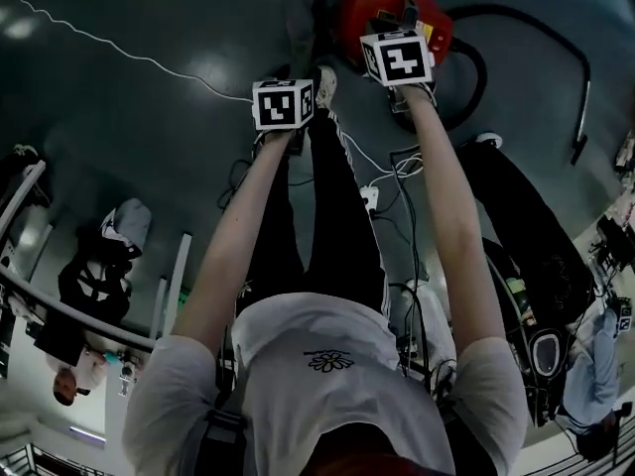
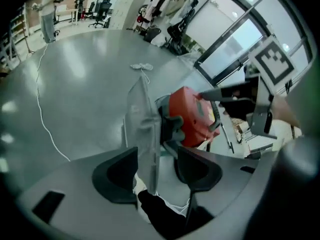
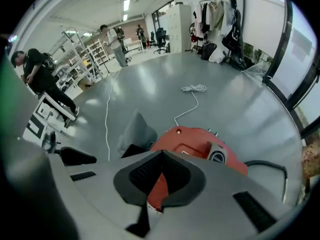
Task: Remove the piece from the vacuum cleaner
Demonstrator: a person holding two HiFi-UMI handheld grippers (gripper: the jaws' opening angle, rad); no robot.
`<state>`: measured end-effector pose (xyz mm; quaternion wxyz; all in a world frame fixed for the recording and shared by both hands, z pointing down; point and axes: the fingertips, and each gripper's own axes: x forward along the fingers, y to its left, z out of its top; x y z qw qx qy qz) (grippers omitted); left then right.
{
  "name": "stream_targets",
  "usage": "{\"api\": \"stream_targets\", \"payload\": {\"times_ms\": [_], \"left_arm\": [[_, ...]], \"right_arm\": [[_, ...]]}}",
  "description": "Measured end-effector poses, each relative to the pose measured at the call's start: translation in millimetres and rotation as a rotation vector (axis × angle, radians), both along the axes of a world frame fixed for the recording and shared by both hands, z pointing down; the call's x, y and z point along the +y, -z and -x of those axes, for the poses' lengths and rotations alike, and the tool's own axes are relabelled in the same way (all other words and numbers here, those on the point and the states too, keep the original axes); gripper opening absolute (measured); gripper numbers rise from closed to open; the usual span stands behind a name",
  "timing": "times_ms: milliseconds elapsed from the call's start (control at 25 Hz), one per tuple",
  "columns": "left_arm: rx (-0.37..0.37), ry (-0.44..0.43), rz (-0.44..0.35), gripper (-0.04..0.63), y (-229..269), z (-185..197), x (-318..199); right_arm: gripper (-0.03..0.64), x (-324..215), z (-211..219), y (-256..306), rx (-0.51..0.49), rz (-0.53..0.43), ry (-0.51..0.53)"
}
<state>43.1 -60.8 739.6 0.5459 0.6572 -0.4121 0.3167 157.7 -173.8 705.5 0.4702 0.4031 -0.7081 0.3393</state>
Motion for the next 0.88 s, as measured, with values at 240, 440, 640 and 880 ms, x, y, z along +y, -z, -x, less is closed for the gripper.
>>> {"api": "stream_targets", "payload": {"times_ms": [240,440,640,880], "left_arm": [[-0.081,-0.064,0.027,0.233,-26.3,0.8,12.5],[-0.119,-0.056,0.02,0.233,-47.6,3.3,5.8],[-0.135,-0.189,0.062,0.233,-71.3,-16.4,29.6],[-0.175,-0.123,0.021,0.02,-81.4,0.6,29.9]], "right_arm": [[0.012,2.9,-6.5,-30.7,0.082,0.189,0.006],[0.012,2.8,-5.2,-35.6,0.082,0.306,-0.047],[0.012,6.4,-5.5,-31.3,0.152,0.303,-0.026],[0.012,7.1,-9.6,-29.6,0.292,0.284,0.014]]}}
